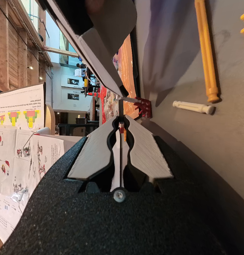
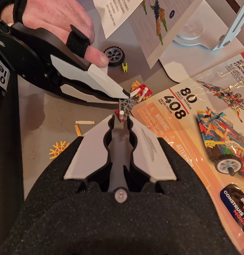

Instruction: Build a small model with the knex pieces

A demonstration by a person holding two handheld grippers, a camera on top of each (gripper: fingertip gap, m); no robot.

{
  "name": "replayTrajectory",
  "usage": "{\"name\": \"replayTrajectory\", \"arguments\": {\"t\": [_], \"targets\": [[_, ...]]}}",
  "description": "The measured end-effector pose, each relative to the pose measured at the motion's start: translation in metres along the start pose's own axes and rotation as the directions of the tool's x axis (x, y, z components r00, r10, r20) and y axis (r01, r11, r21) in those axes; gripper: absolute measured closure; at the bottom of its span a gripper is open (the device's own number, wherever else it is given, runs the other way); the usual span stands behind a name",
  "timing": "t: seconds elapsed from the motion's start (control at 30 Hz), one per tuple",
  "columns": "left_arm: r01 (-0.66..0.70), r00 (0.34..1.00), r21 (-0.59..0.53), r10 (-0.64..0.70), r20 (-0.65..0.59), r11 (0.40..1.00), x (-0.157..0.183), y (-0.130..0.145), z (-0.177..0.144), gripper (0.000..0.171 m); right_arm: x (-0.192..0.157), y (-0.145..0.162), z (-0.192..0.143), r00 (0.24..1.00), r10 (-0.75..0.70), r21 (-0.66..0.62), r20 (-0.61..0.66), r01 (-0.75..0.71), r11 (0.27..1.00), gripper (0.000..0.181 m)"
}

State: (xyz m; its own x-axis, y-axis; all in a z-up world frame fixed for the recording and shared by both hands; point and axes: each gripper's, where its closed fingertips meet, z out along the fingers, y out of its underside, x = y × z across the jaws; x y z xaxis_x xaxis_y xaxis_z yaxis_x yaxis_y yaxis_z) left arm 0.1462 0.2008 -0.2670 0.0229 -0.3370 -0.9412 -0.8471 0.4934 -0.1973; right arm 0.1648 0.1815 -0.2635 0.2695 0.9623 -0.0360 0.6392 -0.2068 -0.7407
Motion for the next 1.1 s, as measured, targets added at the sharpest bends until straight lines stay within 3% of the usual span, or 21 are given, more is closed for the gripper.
{"name": "replayTrajectory", "arguments": {"t": [0.3, 1.1], "targets": [[-0.013, 1.0, 0.006, 0.012, 0.008, 1.0, -0.001, -0.001, -0.002, 0.167, -0.001, -0.001, -0.002, 1.0, -0.007, 0.011, 0.01, 0.006, 1.0, 0.181], [-0.023, 0.999, -0.003, 0.023, 0.029, 1.0, -0.002, 0.0, -0.005, 0.17, -0.007, -0.007, 0.005, 0.998, 0.019, 0.044, 0.054, -0.022, 0.999, 0.181]]}}
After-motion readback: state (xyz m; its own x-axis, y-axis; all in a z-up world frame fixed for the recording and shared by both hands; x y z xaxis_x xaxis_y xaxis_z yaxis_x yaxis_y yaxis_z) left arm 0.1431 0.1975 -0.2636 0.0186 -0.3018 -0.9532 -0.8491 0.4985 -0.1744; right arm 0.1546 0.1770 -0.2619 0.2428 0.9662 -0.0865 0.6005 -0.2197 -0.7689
